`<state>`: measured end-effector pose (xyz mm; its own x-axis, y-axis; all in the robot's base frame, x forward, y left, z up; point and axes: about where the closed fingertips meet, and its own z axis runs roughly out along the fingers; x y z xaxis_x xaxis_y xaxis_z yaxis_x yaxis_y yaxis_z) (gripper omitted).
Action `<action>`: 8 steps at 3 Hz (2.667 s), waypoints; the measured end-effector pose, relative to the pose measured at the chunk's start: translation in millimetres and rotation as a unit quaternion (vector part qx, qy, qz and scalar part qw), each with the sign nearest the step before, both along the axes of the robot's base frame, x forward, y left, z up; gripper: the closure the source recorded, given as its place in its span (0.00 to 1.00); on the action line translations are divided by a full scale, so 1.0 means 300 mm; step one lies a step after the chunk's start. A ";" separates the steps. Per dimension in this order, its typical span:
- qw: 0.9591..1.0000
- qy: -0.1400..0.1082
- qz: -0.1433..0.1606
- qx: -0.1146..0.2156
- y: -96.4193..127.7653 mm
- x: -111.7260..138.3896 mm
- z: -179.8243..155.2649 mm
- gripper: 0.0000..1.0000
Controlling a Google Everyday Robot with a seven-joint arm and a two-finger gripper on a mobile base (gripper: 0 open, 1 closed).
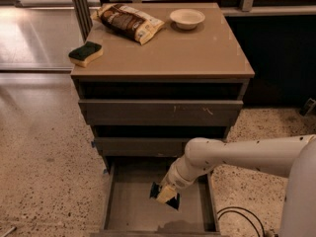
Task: Place rxbar blueberry into bottom drawer
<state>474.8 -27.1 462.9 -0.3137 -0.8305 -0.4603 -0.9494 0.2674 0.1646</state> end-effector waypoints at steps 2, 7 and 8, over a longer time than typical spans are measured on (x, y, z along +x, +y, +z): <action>1.000 -0.005 0.002 0.016 0.008 -0.002 -0.059 1.00; 0.997 -0.031 -0.072 -0.024 0.095 0.089 -0.617 1.00; 0.997 -0.029 -0.070 -0.030 0.115 0.084 -0.653 1.00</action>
Offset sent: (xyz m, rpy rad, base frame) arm 0.0006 0.0038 -0.0419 0.0819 -0.0280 0.0079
